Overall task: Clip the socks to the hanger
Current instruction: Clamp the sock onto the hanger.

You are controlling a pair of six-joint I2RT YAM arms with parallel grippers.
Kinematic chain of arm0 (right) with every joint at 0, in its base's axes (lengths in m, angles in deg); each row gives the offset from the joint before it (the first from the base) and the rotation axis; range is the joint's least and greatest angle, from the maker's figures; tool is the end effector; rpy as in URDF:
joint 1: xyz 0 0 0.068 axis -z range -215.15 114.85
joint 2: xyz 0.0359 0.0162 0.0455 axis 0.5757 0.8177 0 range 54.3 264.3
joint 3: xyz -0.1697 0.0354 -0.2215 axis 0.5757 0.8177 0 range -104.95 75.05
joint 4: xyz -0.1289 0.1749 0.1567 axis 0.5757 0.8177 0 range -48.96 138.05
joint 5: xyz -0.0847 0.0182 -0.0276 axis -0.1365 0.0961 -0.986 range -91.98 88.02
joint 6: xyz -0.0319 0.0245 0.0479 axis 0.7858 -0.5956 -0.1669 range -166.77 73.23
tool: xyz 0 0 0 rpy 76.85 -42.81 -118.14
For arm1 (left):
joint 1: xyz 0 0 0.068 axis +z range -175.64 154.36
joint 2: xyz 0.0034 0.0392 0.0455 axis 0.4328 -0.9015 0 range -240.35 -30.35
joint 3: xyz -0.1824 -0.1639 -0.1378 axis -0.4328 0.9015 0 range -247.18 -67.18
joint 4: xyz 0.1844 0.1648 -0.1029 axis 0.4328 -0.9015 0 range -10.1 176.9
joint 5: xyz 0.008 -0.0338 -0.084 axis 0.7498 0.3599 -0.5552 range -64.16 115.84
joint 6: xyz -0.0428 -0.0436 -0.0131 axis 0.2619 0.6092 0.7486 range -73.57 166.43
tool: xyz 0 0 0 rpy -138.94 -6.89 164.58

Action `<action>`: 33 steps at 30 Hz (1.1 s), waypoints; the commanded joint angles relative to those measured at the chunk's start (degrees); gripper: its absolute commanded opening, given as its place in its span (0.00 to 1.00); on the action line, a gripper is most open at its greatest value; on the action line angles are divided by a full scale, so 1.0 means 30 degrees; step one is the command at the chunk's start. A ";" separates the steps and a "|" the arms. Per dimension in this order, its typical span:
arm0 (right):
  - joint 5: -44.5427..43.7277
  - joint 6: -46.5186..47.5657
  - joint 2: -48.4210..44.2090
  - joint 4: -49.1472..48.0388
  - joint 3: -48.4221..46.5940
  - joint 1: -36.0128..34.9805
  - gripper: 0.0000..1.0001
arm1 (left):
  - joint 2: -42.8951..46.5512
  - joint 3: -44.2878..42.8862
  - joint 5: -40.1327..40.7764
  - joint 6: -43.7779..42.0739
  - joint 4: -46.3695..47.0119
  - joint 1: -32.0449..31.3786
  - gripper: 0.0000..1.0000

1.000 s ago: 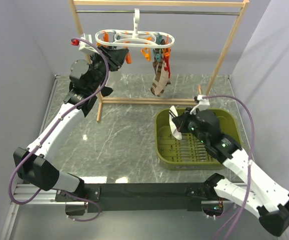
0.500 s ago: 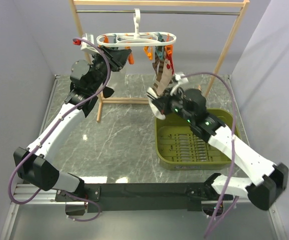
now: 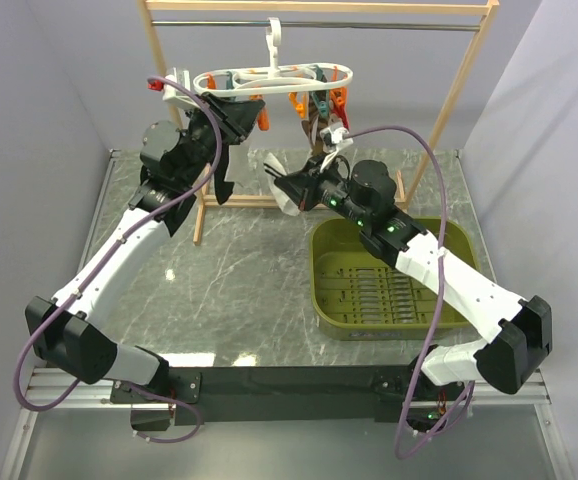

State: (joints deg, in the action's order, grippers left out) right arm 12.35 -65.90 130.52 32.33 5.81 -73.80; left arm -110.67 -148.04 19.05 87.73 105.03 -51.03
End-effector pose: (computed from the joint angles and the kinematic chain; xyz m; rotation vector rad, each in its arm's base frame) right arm 0.2522 0.2169 0.4110 -0.4798 1.5552 0.9814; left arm 0.3049 -0.1511 0.4835 -0.0745 1.3200 -1.0744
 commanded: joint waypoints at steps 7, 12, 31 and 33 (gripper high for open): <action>-0.7319 0.6199 0.0284 0.0618 -0.2526 -0.1674 0.00 | 0.1019 -0.0439 -0.0462 -0.0464 0.0255 -0.0385 0.17; -1.0217 0.8104 0.0811 0.0385 -0.3113 -0.2583 0.00 | 0.0932 -0.0615 -0.0434 -0.0729 0.0051 -0.0473 0.17; -0.9025 0.7315 0.1926 0.0150 -0.4140 -0.2877 0.00 | 0.0844 -0.0586 -0.0053 -0.0700 0.0255 -0.0649 0.17; -0.8733 0.7287 0.1838 -0.0054 -0.3878 -0.2877 0.00 | 0.0815 -0.0615 0.0006 -0.0845 0.0226 -0.0678 0.17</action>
State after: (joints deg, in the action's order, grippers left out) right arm -15.32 -43.94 137.17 35.68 -4.04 -82.15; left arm -109.77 -148.10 19.64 86.22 104.14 -52.36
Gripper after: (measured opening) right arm 0.031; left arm 0.293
